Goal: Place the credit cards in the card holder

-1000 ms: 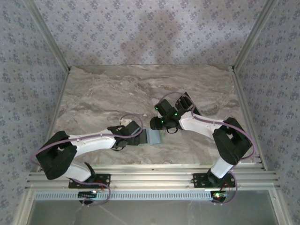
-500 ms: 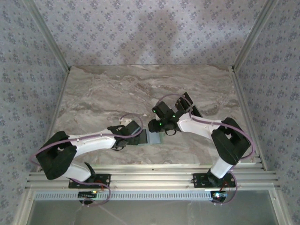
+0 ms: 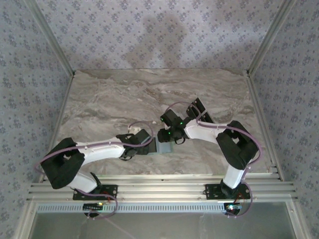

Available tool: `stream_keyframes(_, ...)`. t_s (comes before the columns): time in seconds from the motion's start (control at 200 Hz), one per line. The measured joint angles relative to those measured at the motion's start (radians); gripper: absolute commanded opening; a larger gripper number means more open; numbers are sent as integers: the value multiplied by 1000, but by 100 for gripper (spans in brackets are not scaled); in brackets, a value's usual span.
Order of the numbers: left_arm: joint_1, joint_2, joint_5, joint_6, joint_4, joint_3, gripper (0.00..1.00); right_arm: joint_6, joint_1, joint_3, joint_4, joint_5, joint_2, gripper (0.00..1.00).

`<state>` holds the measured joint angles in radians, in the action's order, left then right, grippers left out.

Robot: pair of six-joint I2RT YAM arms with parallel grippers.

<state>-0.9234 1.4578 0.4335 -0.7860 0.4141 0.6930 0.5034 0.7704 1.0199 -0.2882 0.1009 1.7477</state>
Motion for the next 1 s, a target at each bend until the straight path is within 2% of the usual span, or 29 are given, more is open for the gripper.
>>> stream_keyframes(0.49, 0, 23, 0, 0, -23, 0, 100, 16, -12, -16, 72, 52, 25, 46)
stream_keyframes(0.835, -1, 23, 1, 0, -24, 0, 100, 76, 29, -27, 148, 102, 38, 46)
stream_keyframes(0.999, -1, -25, 4, 0, -13, -2, 100, 93, 34, -30, 165, 106, 42, 46)
